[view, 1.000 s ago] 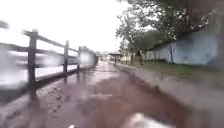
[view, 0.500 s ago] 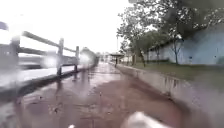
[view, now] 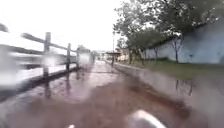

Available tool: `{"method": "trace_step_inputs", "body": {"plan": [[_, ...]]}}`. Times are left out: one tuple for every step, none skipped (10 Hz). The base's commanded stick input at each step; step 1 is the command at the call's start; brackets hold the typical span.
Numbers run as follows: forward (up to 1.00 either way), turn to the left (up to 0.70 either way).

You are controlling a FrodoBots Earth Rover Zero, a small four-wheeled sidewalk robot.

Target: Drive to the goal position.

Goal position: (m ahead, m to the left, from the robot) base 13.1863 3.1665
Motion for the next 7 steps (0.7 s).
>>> {"method": "trace_step_inputs", "body": {"plan": [[1.0, 0.0], [1.0, 0.0], [1.0, 0.0], [1.0, 0.0], [1.0, 0.0], [1.0, 0.0], [1.0, -0.4]]}}
